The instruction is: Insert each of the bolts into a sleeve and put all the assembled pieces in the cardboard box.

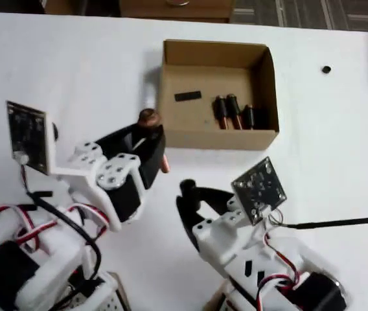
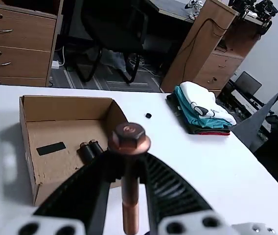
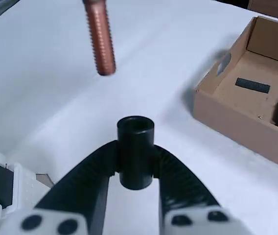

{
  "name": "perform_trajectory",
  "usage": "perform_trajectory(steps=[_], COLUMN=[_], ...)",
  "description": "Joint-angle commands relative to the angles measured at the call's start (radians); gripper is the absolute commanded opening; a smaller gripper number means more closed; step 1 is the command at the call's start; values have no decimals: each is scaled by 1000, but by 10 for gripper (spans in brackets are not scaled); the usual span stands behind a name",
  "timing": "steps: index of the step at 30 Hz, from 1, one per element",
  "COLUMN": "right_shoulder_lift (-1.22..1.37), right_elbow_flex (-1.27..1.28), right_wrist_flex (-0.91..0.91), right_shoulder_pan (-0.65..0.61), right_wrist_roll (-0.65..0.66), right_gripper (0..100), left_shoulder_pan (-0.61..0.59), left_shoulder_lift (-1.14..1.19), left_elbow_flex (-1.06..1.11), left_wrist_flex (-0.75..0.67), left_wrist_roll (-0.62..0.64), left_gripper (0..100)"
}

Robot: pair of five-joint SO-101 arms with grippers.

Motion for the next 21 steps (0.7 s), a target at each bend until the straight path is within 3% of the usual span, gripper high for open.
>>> perform_trajectory(steps=[1, 7, 21], right_shoulder_lift=[-7, -7, -15], right_elbow_flex=[25, 66, 81], right_wrist_flex=[-59, -139, -154], right_shoulder_pan=[-16, -41, -38], right_wrist_roll=[-2, -2, 3], right_gripper=[20, 20, 20], left_shoulder_pan=[-9, -9, -9], left_shoulder_lift=[-29, -26, -31], left_elbow_flex=[44, 50, 94], left_wrist_flex=[-83, -115, -74], left_wrist_roll=[17, 95, 64], left_gripper=[24, 24, 24])
